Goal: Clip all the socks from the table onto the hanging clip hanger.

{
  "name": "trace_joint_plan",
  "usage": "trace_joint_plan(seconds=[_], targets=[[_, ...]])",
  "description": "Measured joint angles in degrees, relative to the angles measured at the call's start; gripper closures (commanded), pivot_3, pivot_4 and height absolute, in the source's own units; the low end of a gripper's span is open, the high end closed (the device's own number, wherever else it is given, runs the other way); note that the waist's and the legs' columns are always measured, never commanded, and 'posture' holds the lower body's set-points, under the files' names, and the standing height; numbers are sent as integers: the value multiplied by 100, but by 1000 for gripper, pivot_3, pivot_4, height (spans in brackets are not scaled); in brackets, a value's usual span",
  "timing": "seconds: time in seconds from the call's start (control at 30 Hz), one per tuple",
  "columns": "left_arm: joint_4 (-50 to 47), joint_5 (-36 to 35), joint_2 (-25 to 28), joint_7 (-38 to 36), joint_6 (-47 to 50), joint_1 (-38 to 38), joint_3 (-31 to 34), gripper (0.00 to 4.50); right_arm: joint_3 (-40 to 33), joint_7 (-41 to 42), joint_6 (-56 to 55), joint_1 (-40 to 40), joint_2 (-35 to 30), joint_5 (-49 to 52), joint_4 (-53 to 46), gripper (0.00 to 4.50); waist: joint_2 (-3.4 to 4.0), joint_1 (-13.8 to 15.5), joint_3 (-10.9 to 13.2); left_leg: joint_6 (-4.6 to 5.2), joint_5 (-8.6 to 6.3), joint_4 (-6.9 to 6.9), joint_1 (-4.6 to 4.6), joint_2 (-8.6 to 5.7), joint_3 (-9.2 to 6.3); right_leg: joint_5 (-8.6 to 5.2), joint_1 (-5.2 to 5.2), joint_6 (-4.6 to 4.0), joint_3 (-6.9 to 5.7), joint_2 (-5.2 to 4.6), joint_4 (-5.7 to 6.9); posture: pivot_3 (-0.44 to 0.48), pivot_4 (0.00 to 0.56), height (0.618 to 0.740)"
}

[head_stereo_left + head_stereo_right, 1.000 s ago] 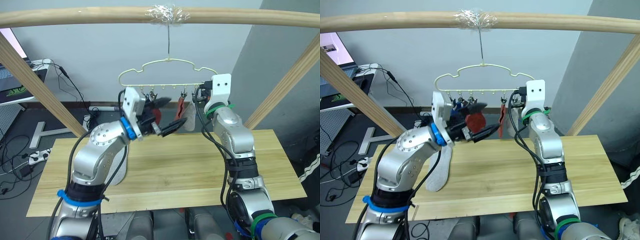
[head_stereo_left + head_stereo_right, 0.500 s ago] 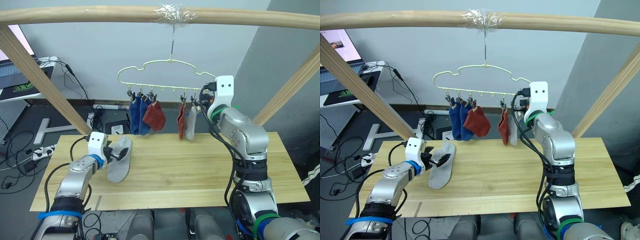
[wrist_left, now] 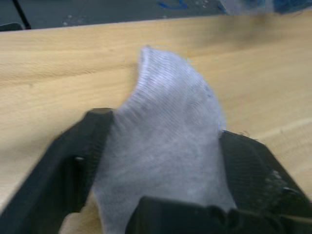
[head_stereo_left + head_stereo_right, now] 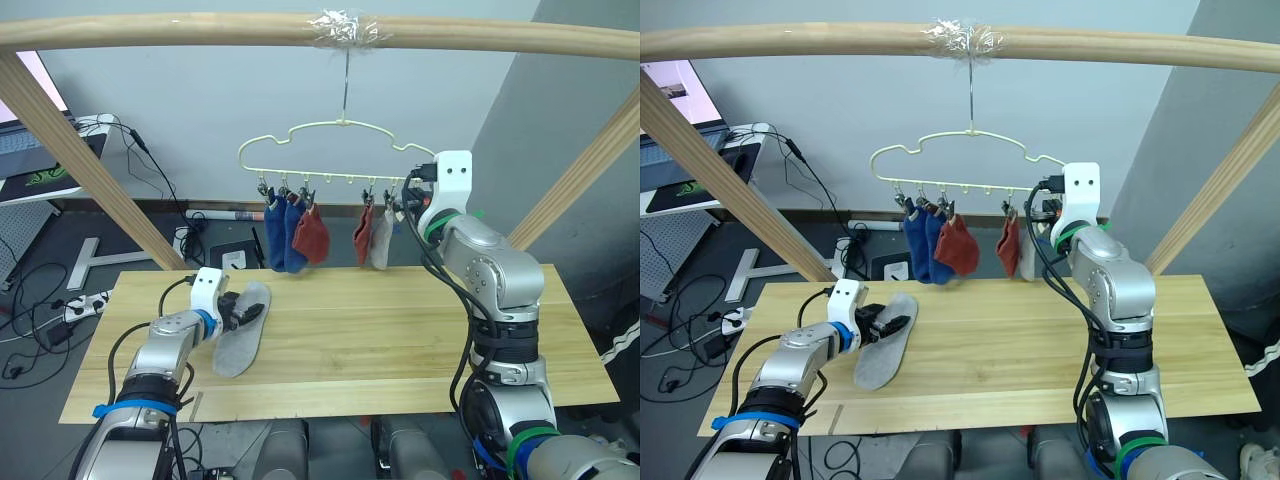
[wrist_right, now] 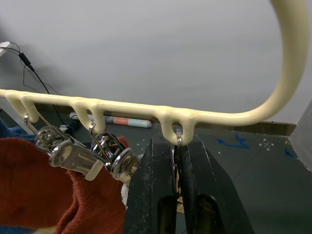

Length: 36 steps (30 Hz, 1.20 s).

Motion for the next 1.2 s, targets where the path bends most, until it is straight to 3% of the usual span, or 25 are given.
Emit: trace_joint_plan(seconds=[0.33,0.43,0.53,0.77,0.97,1.2], targets=[[-813,84,-414,-359,-126,419,-461,4455,-102,74,159,-89,-210,208,-1,4500,0,4,1,0,0,0,-4,0,-1,0,0,-1,-1,-1,-2,139,220,740],[-1213,9,-612,-486,43,530,-608,4455,-149,161,323,-125,-324,327,-10,4500,0,2,1,0,0,0,-5,0,-1,0,0,0,-1,-1,-2,129,222,740],[-2281,-668,-989,-870,836,582,-694,4455,-584,284,1058,-274,-397,770,-177,4500,-2,15,5,0,0,4,-13,-2,-2,3,0,-4,-1,-4,-4,120,222,740],[-3780,-2226,-1625,-975,2931,-173,-656,4455,-2445,384,3450,-1193,-296,1678,-272,4500,-1,-54,6,1,0,5,-6,-1,-7,4,3,-5,-6,1,0,98,222,740],[-3647,-3148,-2286,-413,4060,-806,-128,4455,-2951,53,3762,-1385,-314,2433,-45,4500,-2,-152,7,2,-1,5,-12,-3,-4,-4,3,10,-2,0,-10,77,224,740],[-2897,-3411,-2615,-34,4362,-1214,253,4455,-2910,-649,3762,-1256,-629,3708,24,4500,8,-206,17,6,-3,3,-13,-4,-3,-4,1,8,-2,0,-12,61,223,740]])
